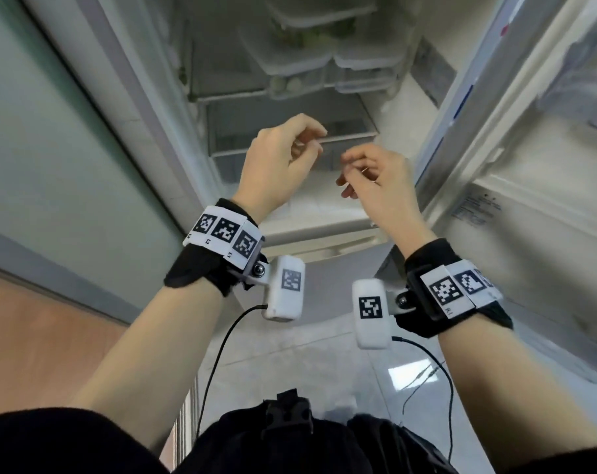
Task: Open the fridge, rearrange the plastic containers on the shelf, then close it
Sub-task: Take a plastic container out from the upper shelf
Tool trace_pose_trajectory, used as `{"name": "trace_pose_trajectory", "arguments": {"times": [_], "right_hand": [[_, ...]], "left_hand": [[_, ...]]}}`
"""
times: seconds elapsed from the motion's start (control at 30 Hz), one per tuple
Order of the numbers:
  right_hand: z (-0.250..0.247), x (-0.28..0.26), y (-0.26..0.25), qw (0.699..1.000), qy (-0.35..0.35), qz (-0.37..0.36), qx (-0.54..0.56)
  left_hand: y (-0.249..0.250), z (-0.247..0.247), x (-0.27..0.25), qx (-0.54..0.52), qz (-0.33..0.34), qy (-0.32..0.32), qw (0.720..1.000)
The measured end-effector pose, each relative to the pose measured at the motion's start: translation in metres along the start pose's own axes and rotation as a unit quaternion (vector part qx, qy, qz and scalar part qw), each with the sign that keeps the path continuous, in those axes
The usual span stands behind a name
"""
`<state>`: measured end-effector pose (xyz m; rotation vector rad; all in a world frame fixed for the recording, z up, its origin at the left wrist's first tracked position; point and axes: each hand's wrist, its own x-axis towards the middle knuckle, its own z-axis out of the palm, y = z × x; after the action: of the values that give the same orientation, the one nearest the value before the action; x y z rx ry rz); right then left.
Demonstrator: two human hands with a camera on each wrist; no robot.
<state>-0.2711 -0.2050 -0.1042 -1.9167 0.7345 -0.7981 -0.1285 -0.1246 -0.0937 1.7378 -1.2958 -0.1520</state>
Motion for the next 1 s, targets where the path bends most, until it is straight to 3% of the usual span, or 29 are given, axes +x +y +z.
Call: {"name": "trace_pose_trajectory", "arguments": {"times": [0.47,0.63,0.77,1.0], "right_hand": [[-0.003,0.170,0.053,0.993,0.104,0.038,-0.049],[0.000,0.200,0.061,0.989,0.126,0.048,-0.058],[0.002,0.219,0.059,0.981,0.181,0.017,-0.070],[0.006,0.248,0.043,0.969,0.236,0.013,-0.068]], "left_hand": [[-0.061,0.006,0.143,0.089,-0.114,0.101,0.984],[-0.086,0.002,0.179,0.074,-0.140,0.129,0.979],[-0.098,0.000,0.199,0.117,-0.170,0.111,0.972],[-0.098,-0.007,0.220,0.092,-0.140,0.123,0.978]]}}
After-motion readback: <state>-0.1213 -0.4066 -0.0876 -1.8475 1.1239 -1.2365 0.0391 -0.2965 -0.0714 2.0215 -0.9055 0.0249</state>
